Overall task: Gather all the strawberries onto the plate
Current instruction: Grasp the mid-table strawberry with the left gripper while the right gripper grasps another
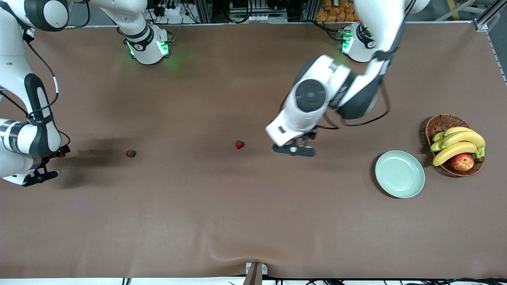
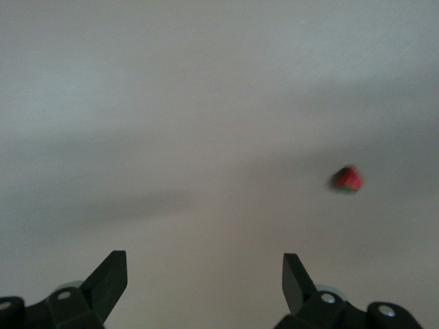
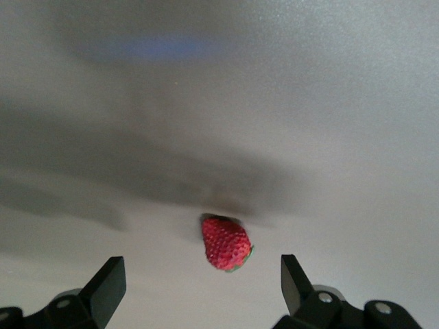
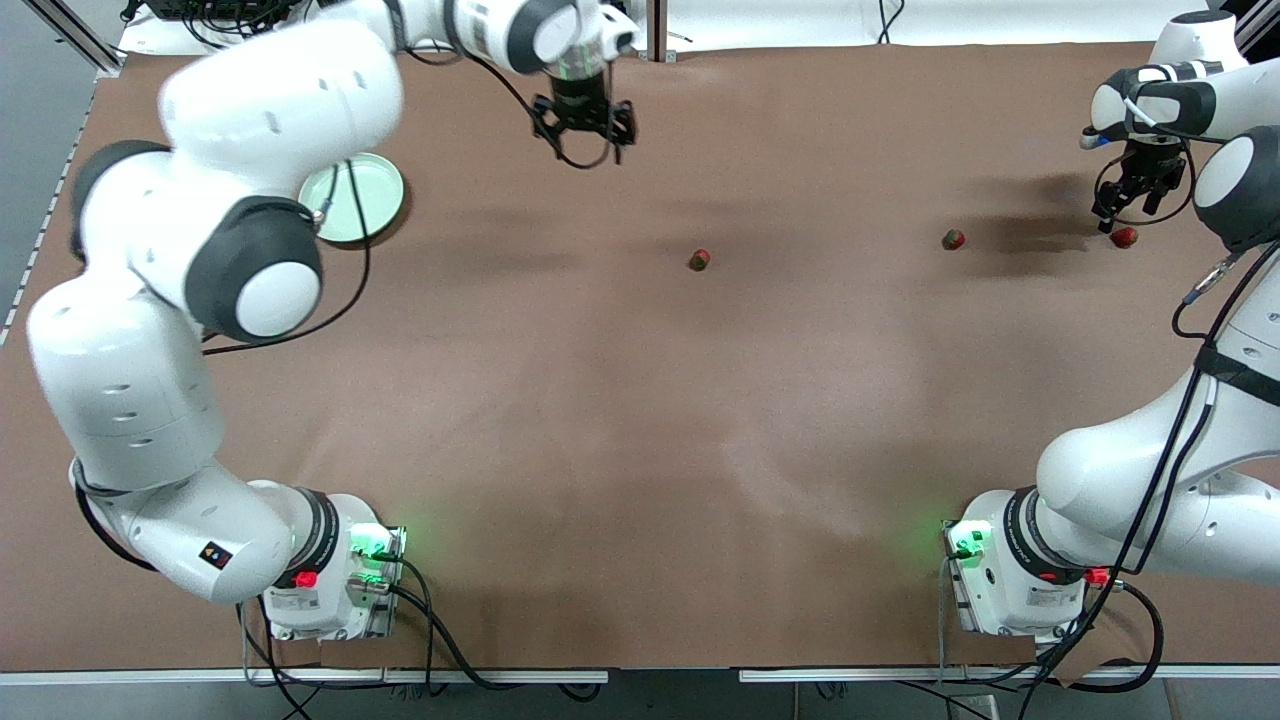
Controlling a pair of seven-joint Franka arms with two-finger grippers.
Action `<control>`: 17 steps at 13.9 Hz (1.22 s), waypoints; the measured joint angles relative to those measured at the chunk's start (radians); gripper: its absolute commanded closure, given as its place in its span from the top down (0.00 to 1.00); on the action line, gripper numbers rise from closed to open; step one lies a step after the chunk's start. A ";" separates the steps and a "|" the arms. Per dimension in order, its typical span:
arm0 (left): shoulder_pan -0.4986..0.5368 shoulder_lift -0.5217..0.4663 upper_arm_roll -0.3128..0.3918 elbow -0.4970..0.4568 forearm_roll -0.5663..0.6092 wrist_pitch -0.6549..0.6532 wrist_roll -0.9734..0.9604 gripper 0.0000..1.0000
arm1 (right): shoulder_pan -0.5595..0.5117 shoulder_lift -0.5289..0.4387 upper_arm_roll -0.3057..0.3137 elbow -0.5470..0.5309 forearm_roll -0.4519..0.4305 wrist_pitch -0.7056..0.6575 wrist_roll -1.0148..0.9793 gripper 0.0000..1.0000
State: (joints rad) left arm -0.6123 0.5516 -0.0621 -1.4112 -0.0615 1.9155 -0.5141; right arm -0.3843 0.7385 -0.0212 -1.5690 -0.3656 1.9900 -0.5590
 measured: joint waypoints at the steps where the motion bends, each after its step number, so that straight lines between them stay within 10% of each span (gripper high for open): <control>1: -0.027 0.033 0.000 0.003 0.000 0.060 -0.046 1.00 | -0.006 0.006 0.000 0.000 -0.001 0.008 -0.007 1.00; 7: -0.149 0.197 0.001 0.015 0.000 0.318 -0.259 1.00 | -0.037 0.031 0.000 0.000 -0.005 0.073 -0.075 1.00; 17: -0.222 0.352 0.005 0.060 0.000 0.486 -0.319 1.00 | -0.041 0.038 0.004 0.000 -0.006 0.071 -0.143 0.07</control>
State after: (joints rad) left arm -0.8340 0.9032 -0.0571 -1.3516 -0.0615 2.4014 -0.8329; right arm -0.4252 0.7762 -0.0176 -1.5688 -0.3712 2.0613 -0.7016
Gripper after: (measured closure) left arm 0.000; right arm 0.678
